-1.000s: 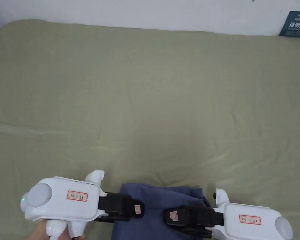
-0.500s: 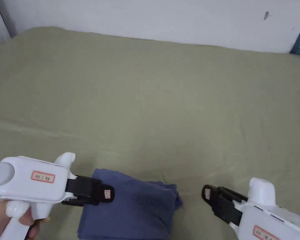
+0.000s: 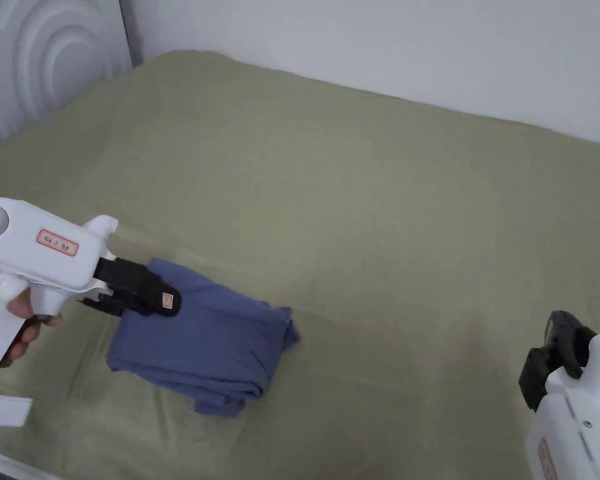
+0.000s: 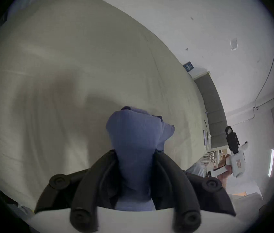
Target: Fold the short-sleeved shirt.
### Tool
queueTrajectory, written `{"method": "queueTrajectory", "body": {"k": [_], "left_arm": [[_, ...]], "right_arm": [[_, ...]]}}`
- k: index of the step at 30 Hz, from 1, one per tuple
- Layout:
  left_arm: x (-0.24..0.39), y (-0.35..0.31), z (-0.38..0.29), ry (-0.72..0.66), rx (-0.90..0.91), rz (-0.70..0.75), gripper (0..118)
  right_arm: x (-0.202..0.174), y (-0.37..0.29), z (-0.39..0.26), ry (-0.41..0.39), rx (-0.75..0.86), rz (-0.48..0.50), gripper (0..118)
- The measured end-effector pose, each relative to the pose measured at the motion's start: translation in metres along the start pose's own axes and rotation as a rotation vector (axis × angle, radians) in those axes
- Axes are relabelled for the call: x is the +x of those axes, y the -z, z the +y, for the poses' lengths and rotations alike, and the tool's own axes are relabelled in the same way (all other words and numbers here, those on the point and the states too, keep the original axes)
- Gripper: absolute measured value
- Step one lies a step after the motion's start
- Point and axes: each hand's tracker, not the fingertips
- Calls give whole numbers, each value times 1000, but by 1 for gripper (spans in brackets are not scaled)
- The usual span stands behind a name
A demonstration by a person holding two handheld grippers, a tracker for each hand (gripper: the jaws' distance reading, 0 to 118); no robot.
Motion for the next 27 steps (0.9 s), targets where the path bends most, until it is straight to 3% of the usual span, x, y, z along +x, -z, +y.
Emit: {"method": "queueTrajectory", "body": {"k": [14, 18, 25, 26, 27], "left_arm": [[-137, -110, 55, -97, 78, 160, 29], [-149, -114, 66, -73, 105, 186, 29], [-145, -101, 84, -2, 40, 278, 30], [-142, -102, 84, 18, 54, 321, 41], [-140, -102, 86, 31, 61, 346, 68]], "right_arm": [[-178, 60, 4, 30, -19, 307, 0], [-202, 69, 2, 24, -43, 370, 0], [-205, 74, -2, 11, -71, 392, 0], [-203, 74, -3, 13, -75, 388, 0], [-200, 73, -3, 15, -77, 391, 0]]}}
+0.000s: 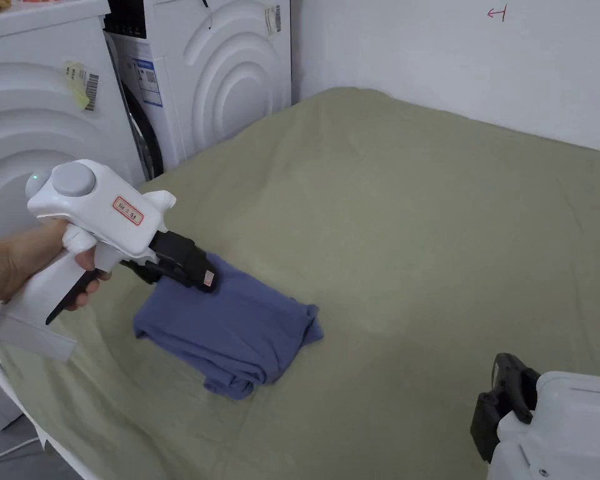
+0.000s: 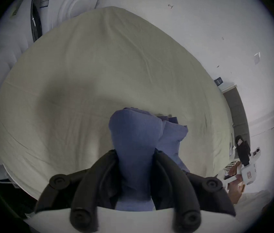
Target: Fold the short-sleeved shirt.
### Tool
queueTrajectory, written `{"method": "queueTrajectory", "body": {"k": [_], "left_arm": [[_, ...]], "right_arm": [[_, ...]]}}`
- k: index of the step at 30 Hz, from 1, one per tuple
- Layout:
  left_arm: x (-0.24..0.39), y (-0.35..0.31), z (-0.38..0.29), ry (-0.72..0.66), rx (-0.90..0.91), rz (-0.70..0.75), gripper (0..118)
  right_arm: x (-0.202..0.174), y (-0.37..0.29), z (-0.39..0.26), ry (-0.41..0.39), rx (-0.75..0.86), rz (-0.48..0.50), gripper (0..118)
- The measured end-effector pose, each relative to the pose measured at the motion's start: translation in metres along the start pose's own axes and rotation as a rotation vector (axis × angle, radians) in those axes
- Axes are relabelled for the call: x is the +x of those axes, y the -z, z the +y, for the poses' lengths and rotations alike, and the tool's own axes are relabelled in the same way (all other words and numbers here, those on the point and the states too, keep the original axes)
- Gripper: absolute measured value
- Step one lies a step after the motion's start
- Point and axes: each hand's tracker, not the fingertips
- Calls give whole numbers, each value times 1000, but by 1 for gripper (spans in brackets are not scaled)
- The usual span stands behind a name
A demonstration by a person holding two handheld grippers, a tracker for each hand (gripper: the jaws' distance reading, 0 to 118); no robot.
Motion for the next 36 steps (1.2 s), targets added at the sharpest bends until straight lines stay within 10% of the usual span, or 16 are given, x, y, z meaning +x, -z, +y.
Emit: {"method": "queueTrajectory", "body": {"k": [1, 2, 7, 10, 12, 13, 26, 36], "left_arm": [[2, -2, 2, 36, 42, 52, 111], [7, -8, 1, 51, 51, 73, 118], [46, -34, -14, 66, 139, 66, 113], [93, -43, -29, 85, 232, 38, 89], [139, -38, -42, 61, 281, -76, 13], [166, -33, -55, 107, 316, -50, 0], [534, -6, -190, 308, 773, -38, 0], [639, -21, -229, 403, 982, 108, 0]], "right_arm": [[3, -1, 0, 3, -2, 3, 0], [4, -5, 0, 5, -3, 3, 0], [29, -29, 7, 43, -4, -1, 0], [52, -51, 13, 47, 9, -17, 0], [72, -68, 19, 57, 22, -29, 0], [82, -75, 23, 55, 28, -39, 0], [237, -224, 65, 58, 127, -258, 0], [302, -289, 65, 69, 190, -427, 0]]}}
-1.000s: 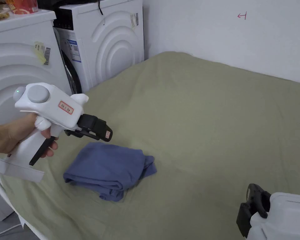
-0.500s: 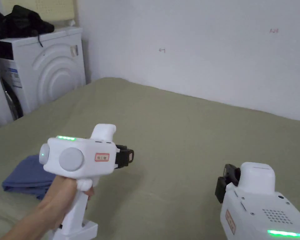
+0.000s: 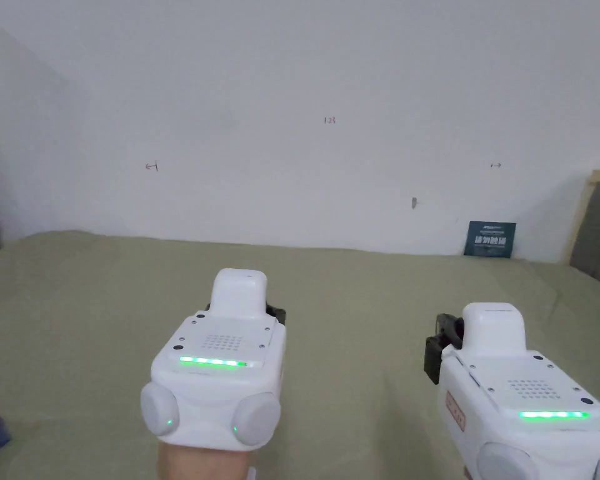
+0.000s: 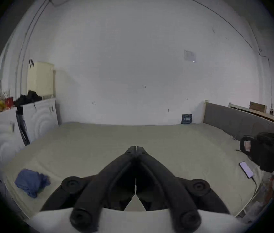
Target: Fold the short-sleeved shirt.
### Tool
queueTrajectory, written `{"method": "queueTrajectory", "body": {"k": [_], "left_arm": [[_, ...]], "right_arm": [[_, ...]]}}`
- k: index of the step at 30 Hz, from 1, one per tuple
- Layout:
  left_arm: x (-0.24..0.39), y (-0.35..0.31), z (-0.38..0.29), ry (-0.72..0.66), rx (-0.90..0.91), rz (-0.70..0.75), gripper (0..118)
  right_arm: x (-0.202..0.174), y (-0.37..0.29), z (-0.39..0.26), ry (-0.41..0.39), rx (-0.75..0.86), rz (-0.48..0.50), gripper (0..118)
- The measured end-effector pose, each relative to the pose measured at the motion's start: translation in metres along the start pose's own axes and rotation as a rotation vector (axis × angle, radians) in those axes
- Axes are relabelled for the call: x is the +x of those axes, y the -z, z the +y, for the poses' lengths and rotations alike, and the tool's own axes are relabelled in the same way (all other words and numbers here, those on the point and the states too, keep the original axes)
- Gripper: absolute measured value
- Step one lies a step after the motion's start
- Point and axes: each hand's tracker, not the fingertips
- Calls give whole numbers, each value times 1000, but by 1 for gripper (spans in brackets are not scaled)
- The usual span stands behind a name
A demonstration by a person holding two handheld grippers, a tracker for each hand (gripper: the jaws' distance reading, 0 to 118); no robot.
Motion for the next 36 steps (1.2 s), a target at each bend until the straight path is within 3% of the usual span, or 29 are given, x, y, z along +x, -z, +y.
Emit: {"method": "queueTrajectory", "body": {"k": [19, 20, 21, 22, 23, 24, 36], "left_arm": [[-12, -13, 1, -19, -24, 13, 0], [-12, -13, 1, -14, -20, 17, 3], [-12, -12, 1, -8, -19, 28, 13], [-11, -11, 1, -3, -24, 32, 54], [-12, -6, 1, -1, -47, 36, 96], [-13, -5, 0, -4, -47, 36, 118], [-14, -15, 7, -15, 1, 34, 118]], "right_arm": [[-3, -4, 1, -16, 52, -58, 1], [-3, -6, 2, -7, 59, -56, 8], [-3, -6, 3, 0, 60, -51, 30], [-3, -4, 6, 7, 47, -49, 78], [-2, -3, 6, 4, 42, -60, 107], [-2, -5, 5, 11, 60, -56, 118], [0, -1, 8, 0, 50, -59, 118]]}}
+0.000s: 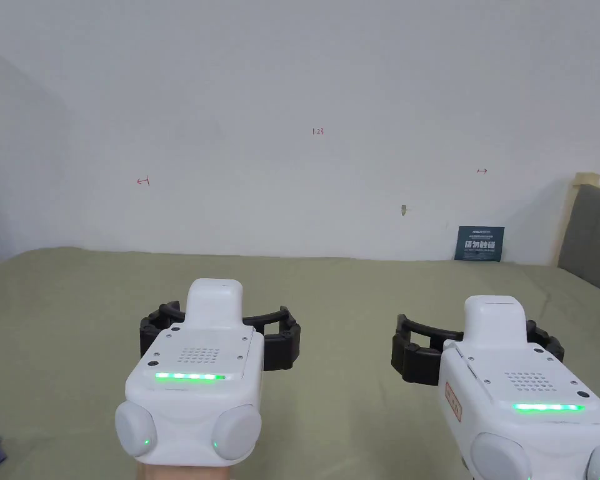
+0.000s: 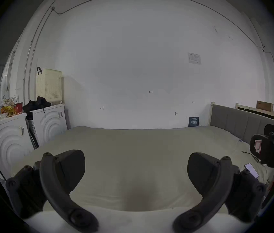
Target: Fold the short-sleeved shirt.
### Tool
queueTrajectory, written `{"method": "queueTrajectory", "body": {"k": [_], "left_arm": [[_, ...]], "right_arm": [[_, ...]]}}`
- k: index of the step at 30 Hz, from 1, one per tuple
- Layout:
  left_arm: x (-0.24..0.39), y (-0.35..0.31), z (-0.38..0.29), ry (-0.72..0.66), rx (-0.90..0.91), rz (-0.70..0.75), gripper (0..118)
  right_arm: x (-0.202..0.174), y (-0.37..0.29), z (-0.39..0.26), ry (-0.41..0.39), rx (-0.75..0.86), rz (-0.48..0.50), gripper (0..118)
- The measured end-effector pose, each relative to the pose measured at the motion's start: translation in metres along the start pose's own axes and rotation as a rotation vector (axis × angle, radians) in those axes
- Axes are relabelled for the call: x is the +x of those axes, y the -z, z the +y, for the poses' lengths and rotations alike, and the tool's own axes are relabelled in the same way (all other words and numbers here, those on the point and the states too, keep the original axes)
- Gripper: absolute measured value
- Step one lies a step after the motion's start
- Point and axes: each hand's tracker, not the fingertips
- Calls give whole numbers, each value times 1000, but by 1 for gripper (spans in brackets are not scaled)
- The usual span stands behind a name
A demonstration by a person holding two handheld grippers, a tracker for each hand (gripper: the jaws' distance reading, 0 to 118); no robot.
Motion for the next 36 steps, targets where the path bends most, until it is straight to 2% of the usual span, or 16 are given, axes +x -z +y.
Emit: {"method": "queueTrajectory", "body": {"k": [5, 7, 9, 12, 14, 19, 27, 31, 36], "left_arm": [[4, 2, 3, 3, -15, 16, 118], [11, 7, 4, 38, -86, 92, 118], [16, 10, 4, 65, -113, 103, 118], [7, 9, -1, -11, -102, -38, 118], [5, 7, 0, -64, -93, -68, 118], [7, 4, 5, -15, -121, 7, 118], [8, 1, 7, 3, -152, -28, 118], [10, -2, 6, 12, -155, -23, 118], [3, -2, 8, -20, -156, -46, 118]], "right_arm": [[2, 1, 0, 10, -4, 12, 118], [2, -1, -2, 7, -2, 16, 118], [1, 1, -2, -2, -9, 13, 118], [2, -1, -4, 5, -7, 14, 118], [2, 0, -5, 9, -14, 18, 118], [3, 2, -4, 26, -34, 39, 118], [3, 0, -1, 31, -20, 34, 118], [2, 0, 1, 47, -35, 71, 118], [-6, 0, -2, -18, -26, 76, 118]]}}
